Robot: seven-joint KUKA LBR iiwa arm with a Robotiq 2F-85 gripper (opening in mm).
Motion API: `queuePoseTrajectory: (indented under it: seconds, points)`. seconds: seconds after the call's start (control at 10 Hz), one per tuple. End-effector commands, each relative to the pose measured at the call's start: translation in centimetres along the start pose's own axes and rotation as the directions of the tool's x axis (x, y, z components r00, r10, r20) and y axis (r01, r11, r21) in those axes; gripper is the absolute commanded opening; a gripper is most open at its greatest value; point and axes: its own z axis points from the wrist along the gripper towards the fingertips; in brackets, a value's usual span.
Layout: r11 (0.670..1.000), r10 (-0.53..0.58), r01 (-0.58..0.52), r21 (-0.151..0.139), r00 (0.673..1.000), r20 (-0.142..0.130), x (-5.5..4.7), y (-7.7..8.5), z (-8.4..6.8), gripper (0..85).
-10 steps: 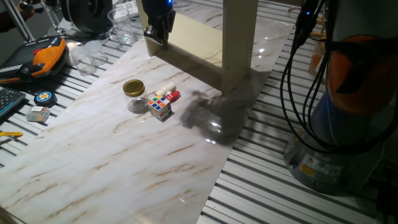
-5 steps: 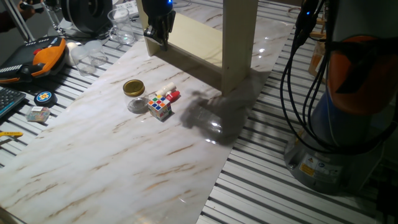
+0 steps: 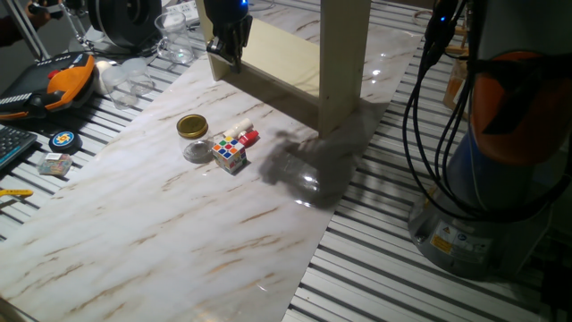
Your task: Take the object down from the shelf
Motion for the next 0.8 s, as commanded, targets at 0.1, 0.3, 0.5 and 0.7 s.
queuePoseTrajectory:
  seconds: [0.1,0.3,0.5,0.7]
  points:
    - [1.000,0.000,0.000,0.001,1.000,0.000,0.01,-0.01,0.01,0.0]
    - [1.000,0.000,0.000,0.001,1.000,0.000,0.03,0.03,0.04,0.0]
    - [1.000,-0.002,0.002,0.001,1.000,0.003,0.13,-0.07,0.05,0.0]
    - [1.000,0.005,-0.005,0.001,1.000,0.005,0.21,0.09,0.10,0.0]
